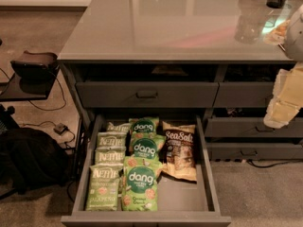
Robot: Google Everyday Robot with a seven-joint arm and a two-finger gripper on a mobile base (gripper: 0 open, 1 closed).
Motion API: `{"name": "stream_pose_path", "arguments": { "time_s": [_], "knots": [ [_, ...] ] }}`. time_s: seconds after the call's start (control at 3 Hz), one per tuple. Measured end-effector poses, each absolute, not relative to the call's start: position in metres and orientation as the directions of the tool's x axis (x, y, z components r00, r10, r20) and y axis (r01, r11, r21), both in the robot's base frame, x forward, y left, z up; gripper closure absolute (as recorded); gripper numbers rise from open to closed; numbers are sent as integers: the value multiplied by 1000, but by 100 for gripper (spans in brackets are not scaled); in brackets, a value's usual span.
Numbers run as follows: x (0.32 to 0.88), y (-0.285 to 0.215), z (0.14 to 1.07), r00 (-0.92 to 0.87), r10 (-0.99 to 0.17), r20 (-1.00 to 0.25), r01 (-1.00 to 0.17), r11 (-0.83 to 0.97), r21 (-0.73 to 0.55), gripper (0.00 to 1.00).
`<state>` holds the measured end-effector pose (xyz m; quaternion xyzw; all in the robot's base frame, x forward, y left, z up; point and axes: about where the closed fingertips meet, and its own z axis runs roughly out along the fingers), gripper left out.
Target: Pick green jalapeno chip bag from middle drawer and place on counter
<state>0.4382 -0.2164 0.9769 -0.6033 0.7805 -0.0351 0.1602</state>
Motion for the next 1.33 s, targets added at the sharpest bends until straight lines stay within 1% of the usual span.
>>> {"name": "stream_pose_path", "arguments": {
  "time_s": [0.33,0.67,1.0,1.33],
  "knots": [
    [438,-216,977,-218,-953,-211,-931,268,-249,0],
    [435,-196,953,-165,-955,-247,-960,212,-180,0],
    [428,-155,886,-89,-933,-349,-995,102,-17,0],
    [424,-119,819,-70,-881,-468,-995,30,92,0]
  ]
}}
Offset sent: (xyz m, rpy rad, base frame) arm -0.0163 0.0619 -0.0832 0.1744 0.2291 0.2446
